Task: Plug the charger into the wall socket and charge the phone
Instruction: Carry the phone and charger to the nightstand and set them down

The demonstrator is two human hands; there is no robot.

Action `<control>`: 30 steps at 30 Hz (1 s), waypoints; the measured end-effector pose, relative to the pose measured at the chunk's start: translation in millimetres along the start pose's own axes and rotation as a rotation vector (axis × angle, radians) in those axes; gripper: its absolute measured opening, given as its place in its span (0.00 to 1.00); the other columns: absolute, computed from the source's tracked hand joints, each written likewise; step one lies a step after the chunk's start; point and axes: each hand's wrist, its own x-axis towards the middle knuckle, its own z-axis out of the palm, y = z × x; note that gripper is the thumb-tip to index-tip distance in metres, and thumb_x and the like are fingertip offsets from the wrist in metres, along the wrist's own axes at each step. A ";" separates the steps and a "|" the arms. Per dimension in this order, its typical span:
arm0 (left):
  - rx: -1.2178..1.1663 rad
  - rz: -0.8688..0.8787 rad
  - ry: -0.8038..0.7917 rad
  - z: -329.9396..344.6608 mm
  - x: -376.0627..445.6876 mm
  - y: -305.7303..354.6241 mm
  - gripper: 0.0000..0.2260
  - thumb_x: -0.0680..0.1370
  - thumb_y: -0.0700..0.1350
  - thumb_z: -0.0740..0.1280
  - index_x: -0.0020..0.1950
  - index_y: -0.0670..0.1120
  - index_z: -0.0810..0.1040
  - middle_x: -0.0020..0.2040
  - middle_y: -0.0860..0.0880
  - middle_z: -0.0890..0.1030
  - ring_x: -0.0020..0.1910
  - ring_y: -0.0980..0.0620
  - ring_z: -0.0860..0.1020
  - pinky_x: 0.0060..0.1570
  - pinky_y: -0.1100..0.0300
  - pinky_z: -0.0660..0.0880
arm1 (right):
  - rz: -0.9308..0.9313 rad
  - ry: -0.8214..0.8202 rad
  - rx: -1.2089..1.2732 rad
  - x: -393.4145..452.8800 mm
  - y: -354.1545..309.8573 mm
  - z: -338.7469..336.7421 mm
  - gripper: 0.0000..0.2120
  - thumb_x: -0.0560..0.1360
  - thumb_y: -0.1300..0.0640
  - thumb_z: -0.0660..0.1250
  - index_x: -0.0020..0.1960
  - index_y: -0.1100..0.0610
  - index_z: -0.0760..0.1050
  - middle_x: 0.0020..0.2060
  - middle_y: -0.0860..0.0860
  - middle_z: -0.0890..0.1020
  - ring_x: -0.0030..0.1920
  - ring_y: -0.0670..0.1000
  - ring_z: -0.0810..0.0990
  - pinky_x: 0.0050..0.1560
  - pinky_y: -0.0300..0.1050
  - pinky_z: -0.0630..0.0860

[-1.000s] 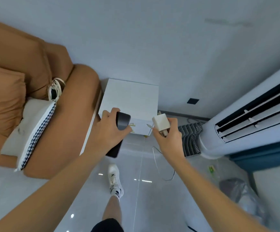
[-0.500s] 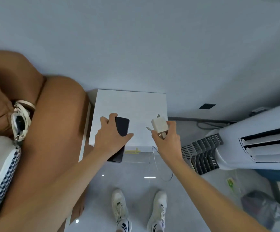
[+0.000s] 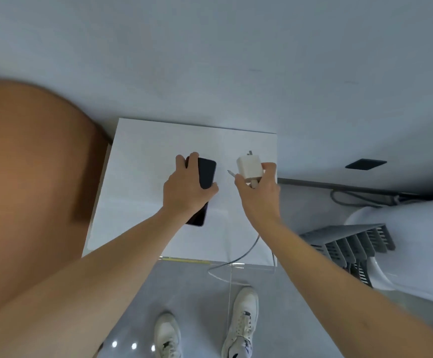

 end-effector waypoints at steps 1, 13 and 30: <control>0.014 -0.001 0.006 6.5 9.5 4.9 0.34 0.72 0.59 0.72 0.72 0.48 0.64 0.59 0.45 0.69 0.38 0.41 0.75 0.36 0.54 0.71 | 0.007 -0.002 0.010 7.9 6.0 1.6 0.20 0.78 0.52 0.71 0.64 0.54 0.65 0.42 0.46 0.76 0.36 0.46 0.76 0.31 0.40 0.73; 0.205 0.019 0.076 20.7 75.1 5.0 0.32 0.73 0.64 0.67 0.71 0.49 0.66 0.60 0.45 0.71 0.46 0.41 0.75 0.35 0.52 0.73 | 0.001 -0.003 -0.041 76.9 21.5 19.3 0.21 0.78 0.51 0.69 0.65 0.51 0.63 0.36 0.49 0.79 0.34 0.48 0.77 0.31 0.43 0.72; 0.248 -0.009 0.181 15.5 56.9 -0.5 0.31 0.77 0.60 0.62 0.76 0.45 0.65 0.62 0.41 0.71 0.58 0.38 0.71 0.46 0.47 0.73 | -0.174 0.113 -0.636 93.4 20.4 42.3 0.26 0.74 0.42 0.73 0.59 0.59 0.69 0.55 0.55 0.74 0.54 0.57 0.74 0.45 0.50 0.76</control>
